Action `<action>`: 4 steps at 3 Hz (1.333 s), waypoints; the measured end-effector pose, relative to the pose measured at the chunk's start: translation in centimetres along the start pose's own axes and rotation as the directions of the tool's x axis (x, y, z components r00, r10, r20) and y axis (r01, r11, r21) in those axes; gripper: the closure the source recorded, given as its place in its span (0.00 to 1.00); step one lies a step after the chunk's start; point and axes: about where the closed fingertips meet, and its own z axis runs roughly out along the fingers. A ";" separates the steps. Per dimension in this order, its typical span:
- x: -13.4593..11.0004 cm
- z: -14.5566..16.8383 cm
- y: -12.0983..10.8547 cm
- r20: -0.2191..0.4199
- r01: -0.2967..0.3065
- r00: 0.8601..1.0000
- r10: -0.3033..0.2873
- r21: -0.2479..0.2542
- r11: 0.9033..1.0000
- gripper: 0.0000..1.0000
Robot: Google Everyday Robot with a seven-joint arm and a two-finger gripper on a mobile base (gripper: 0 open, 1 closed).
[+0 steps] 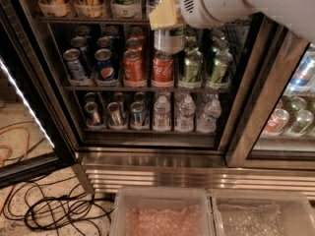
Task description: Pick 7up can from top shelf of fridge
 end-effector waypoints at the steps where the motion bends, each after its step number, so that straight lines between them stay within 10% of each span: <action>1: 4.4 -2.2 2.4 -0.105 -0.048 0.993 0.044 -0.041 0.998 1.00; 4: 10.8 -2.1 4.7 -0.229 -0.070 0.972 0.050 -0.080 0.994 1.00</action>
Offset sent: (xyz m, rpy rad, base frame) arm -0.0723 0.0059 -0.1053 -0.0350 0.2586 0.0822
